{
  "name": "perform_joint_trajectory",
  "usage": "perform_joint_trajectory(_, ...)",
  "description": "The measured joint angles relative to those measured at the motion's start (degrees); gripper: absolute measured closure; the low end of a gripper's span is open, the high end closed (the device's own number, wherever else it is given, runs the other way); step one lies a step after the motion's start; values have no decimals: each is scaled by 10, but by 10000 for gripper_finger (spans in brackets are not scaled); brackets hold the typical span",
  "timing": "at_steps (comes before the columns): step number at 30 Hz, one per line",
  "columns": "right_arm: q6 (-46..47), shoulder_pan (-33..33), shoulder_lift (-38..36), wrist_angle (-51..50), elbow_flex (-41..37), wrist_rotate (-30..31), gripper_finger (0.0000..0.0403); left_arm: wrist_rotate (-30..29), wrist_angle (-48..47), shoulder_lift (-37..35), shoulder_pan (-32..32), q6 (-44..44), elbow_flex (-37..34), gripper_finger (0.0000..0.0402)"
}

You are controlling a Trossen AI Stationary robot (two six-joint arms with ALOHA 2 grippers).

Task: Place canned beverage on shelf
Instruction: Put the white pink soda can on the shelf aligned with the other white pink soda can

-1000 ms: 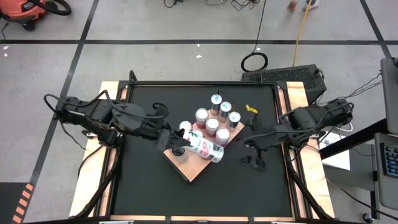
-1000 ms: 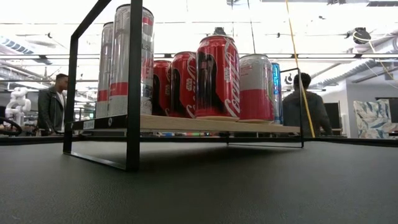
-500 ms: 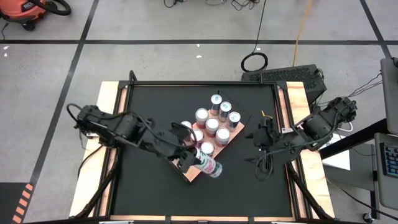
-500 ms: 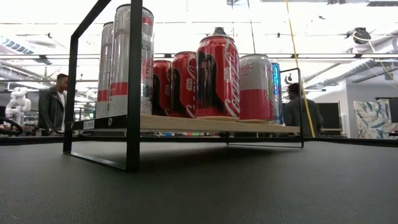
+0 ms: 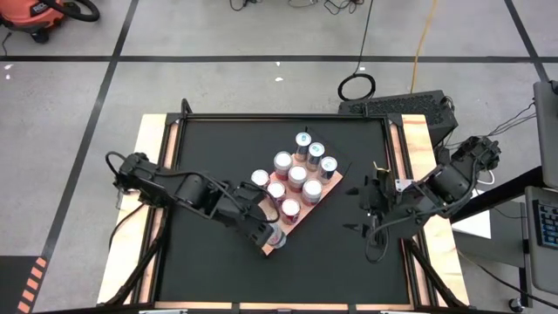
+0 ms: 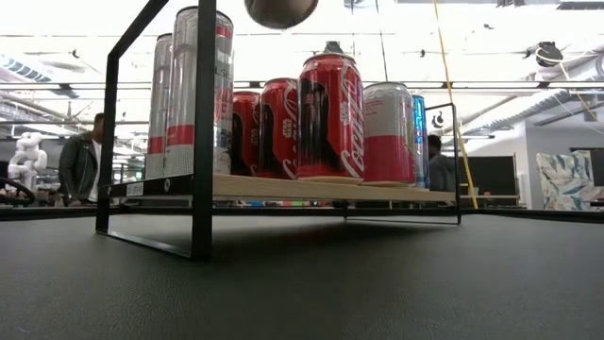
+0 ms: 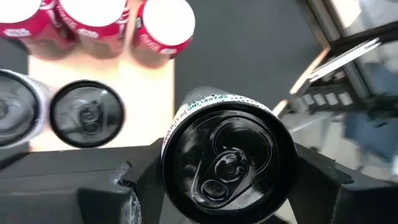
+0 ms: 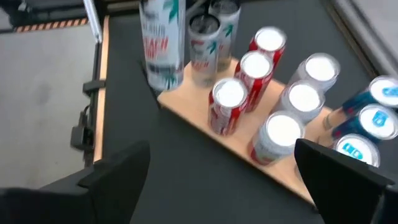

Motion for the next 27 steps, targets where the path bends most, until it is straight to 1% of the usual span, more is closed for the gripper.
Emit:
perform_joint_trajectory(6, 11, 14, 10, 27, 0, 60, 26, -1, -10, 24, 0, 32, 0, 149)
perform_joint_trajectory(11, 38, 33, 39, 46, 0, 99, 26, -1, -32, 49, -2, 44, 0, 149)
perform_joint_trajectory(19, 113, 74, 107, 76, 0, 158, 26, -4, -54, 77, -4, 45, 0, 149)
perform_joint_trajectory(27, 192, 96, 152, 95, 0, 198, 26, -12, -52, 100, -4, 64, 0, 149)
